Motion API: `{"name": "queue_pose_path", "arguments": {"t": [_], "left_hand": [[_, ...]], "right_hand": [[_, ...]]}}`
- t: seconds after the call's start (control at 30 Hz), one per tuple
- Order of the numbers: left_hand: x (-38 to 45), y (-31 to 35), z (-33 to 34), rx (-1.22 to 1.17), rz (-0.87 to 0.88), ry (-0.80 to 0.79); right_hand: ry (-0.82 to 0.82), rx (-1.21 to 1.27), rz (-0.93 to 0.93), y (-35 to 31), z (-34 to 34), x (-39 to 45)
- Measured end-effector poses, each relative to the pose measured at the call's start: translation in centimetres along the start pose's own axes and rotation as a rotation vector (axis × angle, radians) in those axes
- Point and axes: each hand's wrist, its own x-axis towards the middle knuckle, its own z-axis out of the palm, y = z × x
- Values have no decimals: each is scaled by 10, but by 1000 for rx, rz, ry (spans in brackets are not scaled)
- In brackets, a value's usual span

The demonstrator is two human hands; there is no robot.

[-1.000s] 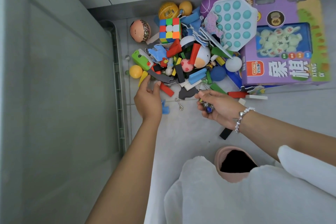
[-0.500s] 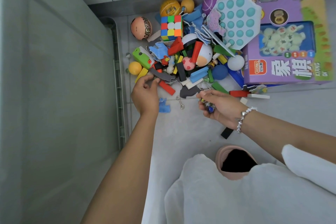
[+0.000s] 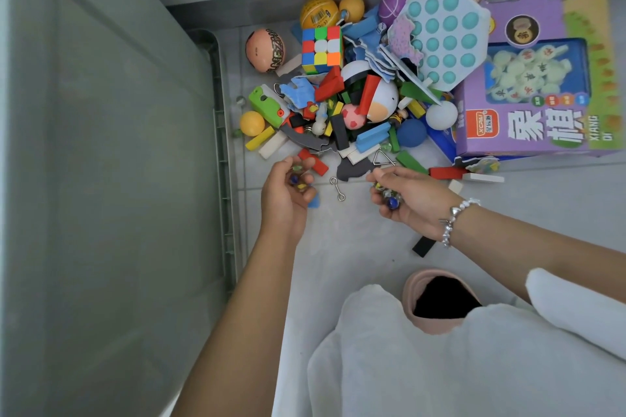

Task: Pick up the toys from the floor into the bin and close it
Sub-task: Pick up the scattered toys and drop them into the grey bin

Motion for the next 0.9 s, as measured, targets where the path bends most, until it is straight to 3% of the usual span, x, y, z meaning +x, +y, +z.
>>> {"name": "queue_pose_path", "arguments": {"t": [0.1,0.23,0.33,0.53,0.73,0.9], "left_hand": [[2,1,0,116,26,1],[8,-3,-5,612,235,108],[9,-2,-5,672,281,148],[12,-1,-4,698,199,205],[11,-7,-11,915,401,252],[12,-10,-8,1146,469,204]], "right_hand": [[-2,-3,1,0,-2,0],[-1,-12,7,1,-4,0],[0,-12,10,1,-4,0],[-2,-19,4,0,-6,0],[7,-34,16,1,-8,1],[0,-32,11,1,-8,2]]}}
